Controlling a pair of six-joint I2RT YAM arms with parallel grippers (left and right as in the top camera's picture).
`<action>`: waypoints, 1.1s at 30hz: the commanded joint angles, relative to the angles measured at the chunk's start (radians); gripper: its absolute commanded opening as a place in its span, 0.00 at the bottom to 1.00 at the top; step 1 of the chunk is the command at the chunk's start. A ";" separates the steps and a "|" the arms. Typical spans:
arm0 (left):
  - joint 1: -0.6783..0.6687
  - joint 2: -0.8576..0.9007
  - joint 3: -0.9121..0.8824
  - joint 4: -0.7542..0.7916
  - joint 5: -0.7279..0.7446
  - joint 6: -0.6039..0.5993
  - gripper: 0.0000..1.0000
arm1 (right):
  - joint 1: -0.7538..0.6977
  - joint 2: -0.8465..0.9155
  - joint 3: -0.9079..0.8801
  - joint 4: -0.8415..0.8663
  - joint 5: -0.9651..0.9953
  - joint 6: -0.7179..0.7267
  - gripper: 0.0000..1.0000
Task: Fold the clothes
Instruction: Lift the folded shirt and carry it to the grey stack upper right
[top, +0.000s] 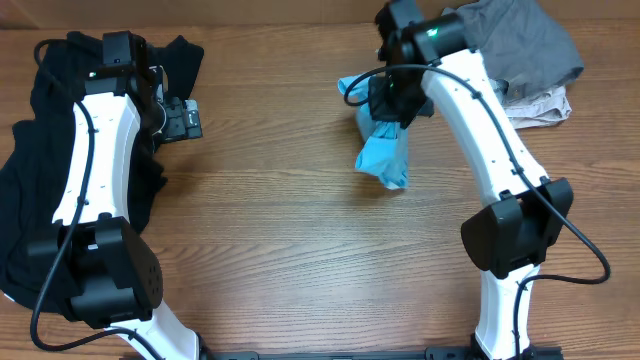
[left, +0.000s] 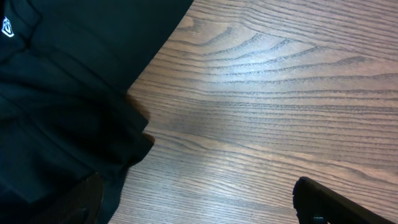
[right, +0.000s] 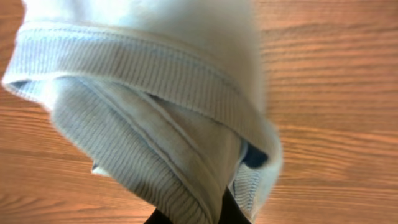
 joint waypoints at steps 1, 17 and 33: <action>-0.002 0.010 -0.004 0.003 0.011 0.019 1.00 | -0.056 -0.055 0.137 -0.033 -0.024 -0.092 0.04; -0.002 0.010 -0.004 0.035 0.011 0.019 1.00 | -0.324 -0.054 0.356 0.227 0.281 -0.447 0.04; -0.002 0.010 -0.004 0.065 0.037 0.000 1.00 | -0.526 0.134 0.348 0.631 0.326 -0.875 0.04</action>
